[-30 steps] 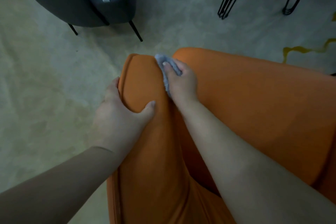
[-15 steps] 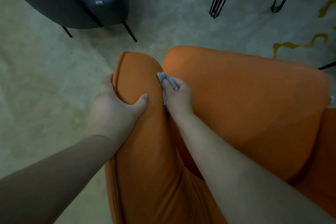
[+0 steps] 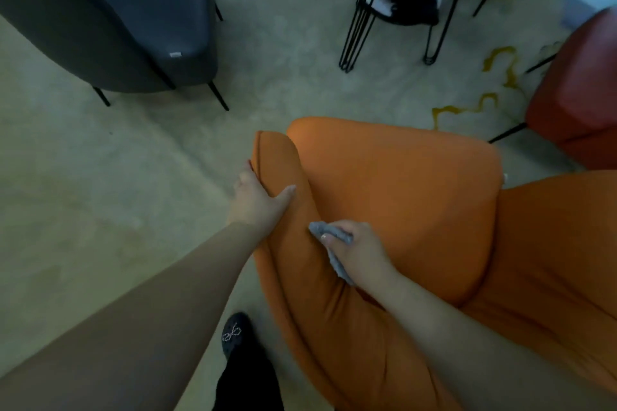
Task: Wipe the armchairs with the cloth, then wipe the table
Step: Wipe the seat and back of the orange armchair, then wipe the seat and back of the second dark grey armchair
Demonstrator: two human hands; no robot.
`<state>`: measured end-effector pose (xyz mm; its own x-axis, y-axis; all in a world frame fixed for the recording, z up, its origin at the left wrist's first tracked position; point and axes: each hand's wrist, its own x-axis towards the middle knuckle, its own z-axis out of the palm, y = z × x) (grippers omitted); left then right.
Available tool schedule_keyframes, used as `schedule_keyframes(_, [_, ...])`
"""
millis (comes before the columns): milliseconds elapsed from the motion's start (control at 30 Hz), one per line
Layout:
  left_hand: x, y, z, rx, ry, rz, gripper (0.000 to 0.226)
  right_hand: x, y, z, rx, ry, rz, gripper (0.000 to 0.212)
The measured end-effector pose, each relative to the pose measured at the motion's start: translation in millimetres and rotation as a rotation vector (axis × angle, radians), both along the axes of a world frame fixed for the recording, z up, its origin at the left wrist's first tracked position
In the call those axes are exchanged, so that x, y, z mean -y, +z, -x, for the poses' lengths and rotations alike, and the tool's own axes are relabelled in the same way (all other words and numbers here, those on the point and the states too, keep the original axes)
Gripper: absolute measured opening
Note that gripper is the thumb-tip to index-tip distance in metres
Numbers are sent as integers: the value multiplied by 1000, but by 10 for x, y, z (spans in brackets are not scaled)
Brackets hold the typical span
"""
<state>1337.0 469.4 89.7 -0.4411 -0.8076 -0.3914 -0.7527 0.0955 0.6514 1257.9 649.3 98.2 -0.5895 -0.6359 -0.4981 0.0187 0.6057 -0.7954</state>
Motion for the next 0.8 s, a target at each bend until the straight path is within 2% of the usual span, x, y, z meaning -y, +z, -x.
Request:
schedule_keyframes(100, [111,283,-201,87,-190,-53,96,137,300,43,-104,-97,66,18])
schedule_keyframes(200, [371,581,-538,160,-356,139,81,373,530,48,-248,-228,86,14])
schedule_keyframes(333, [760,905,-1020,256,-600,431,70,840,828,-159,-353,-240,181,13])
schedule_keyframes(433, [1013,1045,-1384,332,-634,551,68,1271,937,-352,-357,-220,184,19])
schedule_keyframes(533, [1277,1117,-1635,359,-603,579,66,1676,1014,-508,-328,-195,167,24])
schedule_keyframes(667, [1667,1162,-1779,397,-542,578,66,2045,1144,-534,-353,-169,190,11])
schedule_keyframes(800, [2077,1158,-1751,446,-512,591,67,2395,1141,-329,-402,-184,151,13])
